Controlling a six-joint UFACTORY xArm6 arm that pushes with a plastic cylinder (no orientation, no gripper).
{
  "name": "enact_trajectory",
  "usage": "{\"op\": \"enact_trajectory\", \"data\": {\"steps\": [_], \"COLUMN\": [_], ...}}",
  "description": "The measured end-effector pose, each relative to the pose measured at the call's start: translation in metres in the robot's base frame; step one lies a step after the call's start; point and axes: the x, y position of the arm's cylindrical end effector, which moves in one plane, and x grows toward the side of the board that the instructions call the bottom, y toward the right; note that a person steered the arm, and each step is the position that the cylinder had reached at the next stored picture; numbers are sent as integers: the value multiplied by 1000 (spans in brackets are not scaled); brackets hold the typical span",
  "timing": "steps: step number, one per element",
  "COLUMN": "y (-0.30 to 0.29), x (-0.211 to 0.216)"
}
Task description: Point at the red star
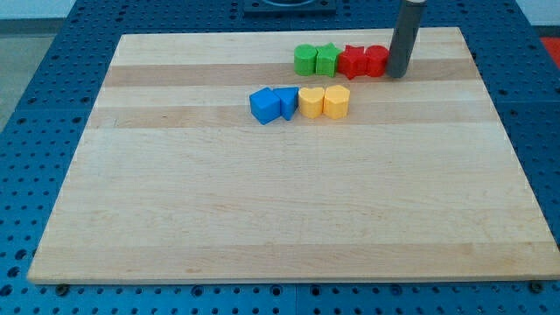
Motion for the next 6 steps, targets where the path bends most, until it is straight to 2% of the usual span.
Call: {"op": "enact_trajectory", "data": {"steps": [2,3,4,6], "y": [23,48,39,-27], "x": [-13,-45,-65,-66]}}
